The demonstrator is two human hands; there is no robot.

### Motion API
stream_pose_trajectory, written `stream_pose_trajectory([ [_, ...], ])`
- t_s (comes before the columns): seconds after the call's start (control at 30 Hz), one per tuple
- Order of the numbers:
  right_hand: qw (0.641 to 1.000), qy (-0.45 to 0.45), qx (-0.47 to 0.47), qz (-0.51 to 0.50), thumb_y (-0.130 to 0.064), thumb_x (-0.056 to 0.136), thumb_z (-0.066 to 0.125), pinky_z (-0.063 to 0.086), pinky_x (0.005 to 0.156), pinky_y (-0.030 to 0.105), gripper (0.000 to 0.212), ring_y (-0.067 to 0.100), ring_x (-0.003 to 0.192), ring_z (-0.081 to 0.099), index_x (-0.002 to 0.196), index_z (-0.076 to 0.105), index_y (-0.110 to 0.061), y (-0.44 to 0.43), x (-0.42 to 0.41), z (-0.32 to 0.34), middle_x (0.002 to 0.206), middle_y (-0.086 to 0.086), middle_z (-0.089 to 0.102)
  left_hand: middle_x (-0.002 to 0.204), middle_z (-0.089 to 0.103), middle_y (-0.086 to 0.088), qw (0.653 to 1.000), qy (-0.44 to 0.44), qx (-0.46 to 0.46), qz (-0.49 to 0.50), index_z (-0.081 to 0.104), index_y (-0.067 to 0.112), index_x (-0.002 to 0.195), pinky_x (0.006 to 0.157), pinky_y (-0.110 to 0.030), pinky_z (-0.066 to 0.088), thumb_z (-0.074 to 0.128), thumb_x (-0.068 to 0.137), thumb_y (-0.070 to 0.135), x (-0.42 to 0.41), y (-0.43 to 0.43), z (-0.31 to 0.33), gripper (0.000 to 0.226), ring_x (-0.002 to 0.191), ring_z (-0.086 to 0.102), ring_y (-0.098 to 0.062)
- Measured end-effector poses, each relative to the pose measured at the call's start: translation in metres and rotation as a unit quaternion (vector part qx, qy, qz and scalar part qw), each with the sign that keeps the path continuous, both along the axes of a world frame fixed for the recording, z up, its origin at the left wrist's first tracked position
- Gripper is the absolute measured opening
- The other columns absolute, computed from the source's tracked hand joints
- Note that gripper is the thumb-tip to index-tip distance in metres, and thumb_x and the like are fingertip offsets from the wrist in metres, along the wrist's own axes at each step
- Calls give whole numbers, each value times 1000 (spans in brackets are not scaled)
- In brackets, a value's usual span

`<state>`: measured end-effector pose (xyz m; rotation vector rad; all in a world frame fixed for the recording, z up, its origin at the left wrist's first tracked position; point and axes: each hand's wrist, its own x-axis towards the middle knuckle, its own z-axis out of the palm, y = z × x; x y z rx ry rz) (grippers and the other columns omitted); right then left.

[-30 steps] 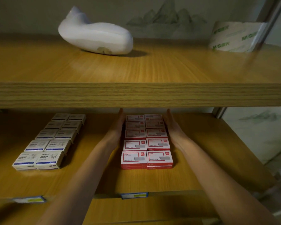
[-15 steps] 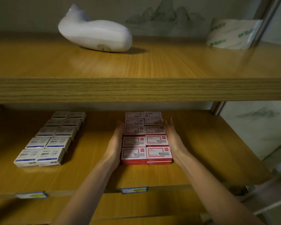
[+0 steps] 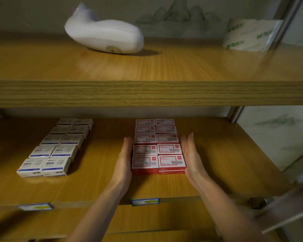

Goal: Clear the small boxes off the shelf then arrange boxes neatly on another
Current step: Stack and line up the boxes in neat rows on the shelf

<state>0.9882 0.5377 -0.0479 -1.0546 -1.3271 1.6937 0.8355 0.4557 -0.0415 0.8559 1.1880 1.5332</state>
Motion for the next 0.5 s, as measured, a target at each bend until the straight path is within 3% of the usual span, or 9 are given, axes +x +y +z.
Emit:
stream_pose_trajectory([
  [0.1,1000,-9,3,-6,-70,70,21,45,89,33,61,7,86,63,110,48,-34,-1,-3,2,80,-21,66,75,66,33,1000,7,1,21,64,49,71,68,-16,44,29,81,62,-1,3,-3,39,77,64,9],
  [0.2,1000,-21,0,-11,-70,69,19,38,100,40,60,12,96,58,109,49,-36,-2,-4,3,101,-23,55,77,66,33,1000,25,-1,17,64,57,69,73,-21,38,28,80,64,-2,6,-4,38,79,64,9],
  [0.27,1000,-17,-3,-10,-70,70,19,39,96,38,59,7,89,60,109,49,-38,0,-4,2,97,-23,57,79,67,31,1000,19,-3,13,64,58,69,71,-20,43,28,79,64,-5,7,-6,38,81,64,7],
  [0.33,1000,-9,-11,-8,-68,75,18,42,90,34,69,2,85,60,131,35,-31,5,-2,1,93,-26,58,76,67,32,1000,19,4,9,65,57,69,62,-12,49,26,82,63,-8,10,-6,41,78,64,8],
  [0.43,1000,5,-16,-10,-61,86,14,41,78,21,67,-2,93,52,142,16,-26,14,-1,4,124,-18,47,69,68,28,1000,-3,1,31,66,37,78,51,-10,49,26,88,56,-15,18,-5,46,70,66,5],
  [0.5,1000,13,-23,-8,-59,88,11,39,79,23,64,-3,95,45,143,13,-25,20,-4,8,135,-8,40,74,71,19,999,-16,0,39,61,32,83,52,-15,51,26,91,53,-20,25,-5,42,72,68,-4],
])
